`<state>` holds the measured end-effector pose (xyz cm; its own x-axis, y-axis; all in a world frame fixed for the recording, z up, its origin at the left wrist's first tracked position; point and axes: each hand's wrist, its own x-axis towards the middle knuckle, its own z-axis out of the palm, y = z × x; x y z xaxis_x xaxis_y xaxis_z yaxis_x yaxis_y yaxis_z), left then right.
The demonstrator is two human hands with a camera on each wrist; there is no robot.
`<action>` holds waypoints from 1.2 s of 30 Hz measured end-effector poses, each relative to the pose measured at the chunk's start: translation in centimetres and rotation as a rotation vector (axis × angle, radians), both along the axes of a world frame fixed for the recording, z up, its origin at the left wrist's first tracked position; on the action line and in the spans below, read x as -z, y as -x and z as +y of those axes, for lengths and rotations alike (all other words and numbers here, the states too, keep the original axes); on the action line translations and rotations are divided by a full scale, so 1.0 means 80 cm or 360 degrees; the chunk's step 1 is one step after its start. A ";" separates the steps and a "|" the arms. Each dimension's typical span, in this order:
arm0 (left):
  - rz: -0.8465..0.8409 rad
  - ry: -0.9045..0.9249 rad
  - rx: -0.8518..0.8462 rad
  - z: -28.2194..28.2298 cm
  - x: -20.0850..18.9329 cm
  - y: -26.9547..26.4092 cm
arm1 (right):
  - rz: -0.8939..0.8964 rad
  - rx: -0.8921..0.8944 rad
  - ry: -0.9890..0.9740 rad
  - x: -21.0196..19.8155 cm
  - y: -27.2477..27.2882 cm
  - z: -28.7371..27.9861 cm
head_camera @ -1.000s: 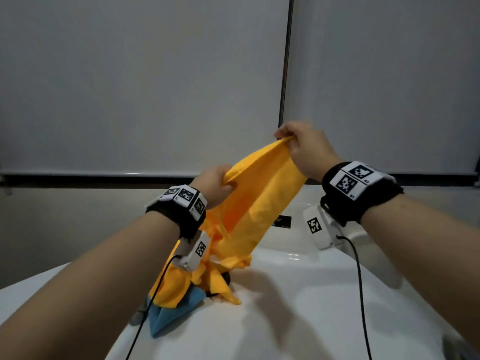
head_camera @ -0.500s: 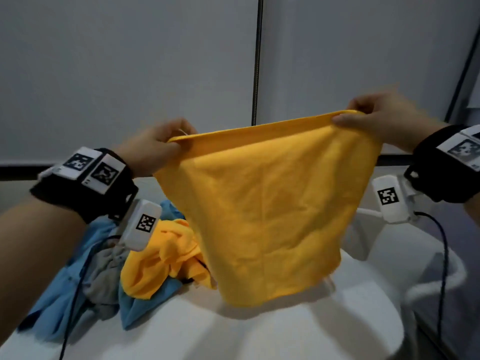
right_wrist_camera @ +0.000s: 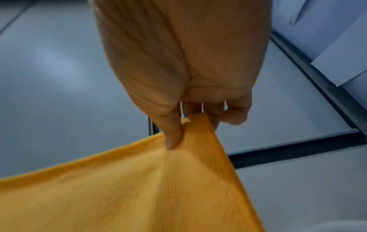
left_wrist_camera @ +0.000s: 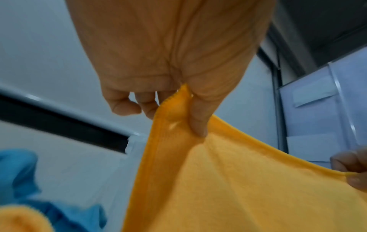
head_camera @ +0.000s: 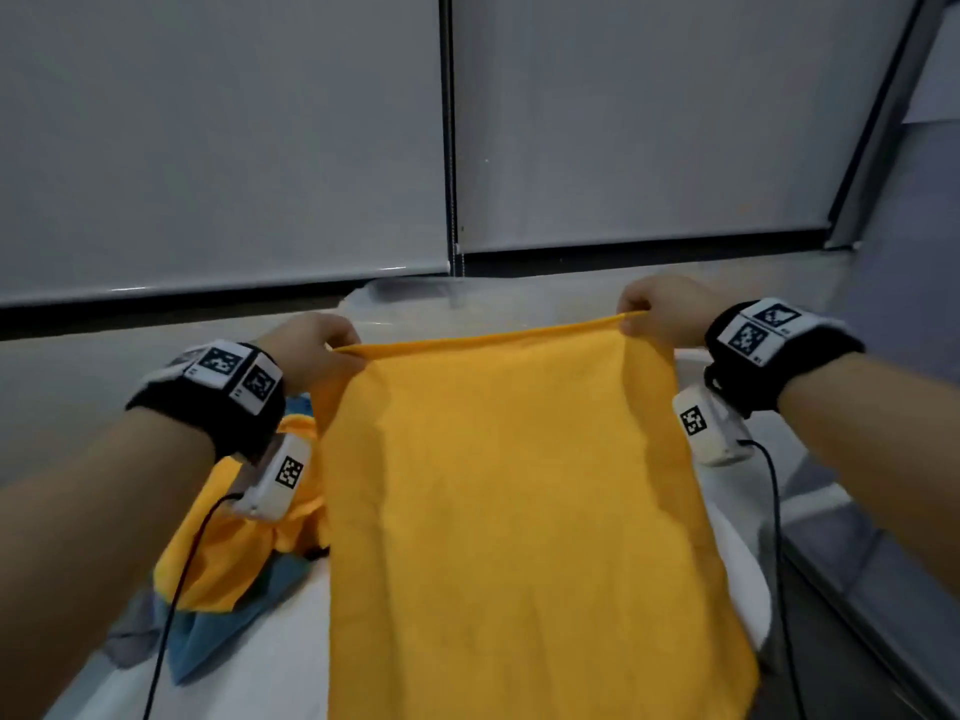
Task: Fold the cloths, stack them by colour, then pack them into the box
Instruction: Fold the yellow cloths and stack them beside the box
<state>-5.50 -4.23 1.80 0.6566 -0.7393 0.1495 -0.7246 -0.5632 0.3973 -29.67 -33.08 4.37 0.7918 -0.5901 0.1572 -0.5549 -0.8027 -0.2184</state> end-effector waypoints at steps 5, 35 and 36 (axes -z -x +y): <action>0.0060 0.0108 -0.0086 -0.027 0.053 -0.010 | -0.0050 0.0104 -0.0015 0.056 -0.025 -0.027; -0.0499 -0.0298 0.1023 0.104 0.211 0.118 | 0.0228 -0.0607 0.0351 0.214 0.163 0.034; -0.0582 -0.0376 0.1018 0.107 0.213 0.120 | 0.0278 -0.0651 0.0440 0.215 0.168 0.035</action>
<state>-15.07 4.35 -15.22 0.0303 -0.9974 0.0660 -0.9995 -0.0309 -0.0085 -43.09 -30.29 -12.81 0.9773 -0.1823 0.1082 -0.1932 -0.9760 0.1003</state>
